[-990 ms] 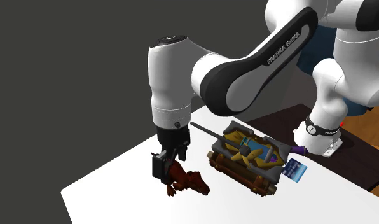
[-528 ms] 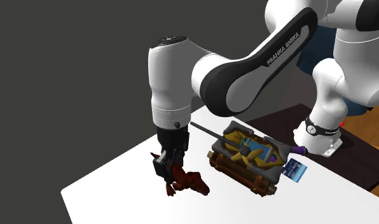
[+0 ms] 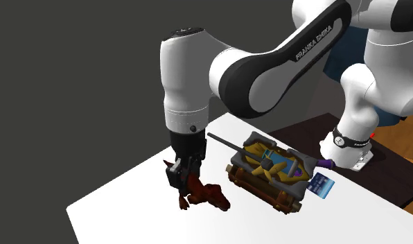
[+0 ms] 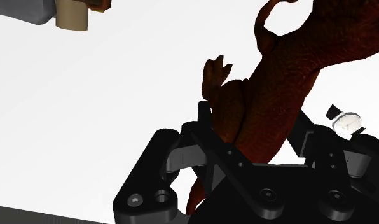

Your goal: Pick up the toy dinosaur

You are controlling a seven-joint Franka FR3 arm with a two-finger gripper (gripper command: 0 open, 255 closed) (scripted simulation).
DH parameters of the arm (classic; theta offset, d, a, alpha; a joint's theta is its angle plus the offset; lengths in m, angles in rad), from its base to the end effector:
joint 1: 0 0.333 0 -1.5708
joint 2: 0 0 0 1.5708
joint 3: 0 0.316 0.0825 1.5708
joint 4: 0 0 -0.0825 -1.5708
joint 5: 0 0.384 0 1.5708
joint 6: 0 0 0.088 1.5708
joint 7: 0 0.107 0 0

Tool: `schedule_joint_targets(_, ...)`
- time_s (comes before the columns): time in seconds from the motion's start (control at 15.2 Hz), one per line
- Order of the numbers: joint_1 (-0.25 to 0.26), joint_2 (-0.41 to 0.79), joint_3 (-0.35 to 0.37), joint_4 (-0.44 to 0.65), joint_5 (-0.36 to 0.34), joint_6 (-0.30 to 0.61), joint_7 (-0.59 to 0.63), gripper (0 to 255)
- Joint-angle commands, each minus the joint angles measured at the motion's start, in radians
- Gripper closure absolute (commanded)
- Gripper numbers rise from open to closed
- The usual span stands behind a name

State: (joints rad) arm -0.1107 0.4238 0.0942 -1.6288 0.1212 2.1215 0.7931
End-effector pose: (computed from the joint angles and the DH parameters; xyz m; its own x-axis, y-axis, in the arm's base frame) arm 0.6788 -0.0133 0.3832 0.6401 -0.7661 -0.0584 -0.7645 -0.6274 -0.1482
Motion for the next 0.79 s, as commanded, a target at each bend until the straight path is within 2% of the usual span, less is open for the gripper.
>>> schedule_joint_targets(0.0,-0.001,-0.01,0.0,0.015,-0.001,-0.024,0.002,255)
schedule_joint_targets(0.73,-0.002,-0.041,-0.001,0.092,-0.004,-0.133,0.015,255)
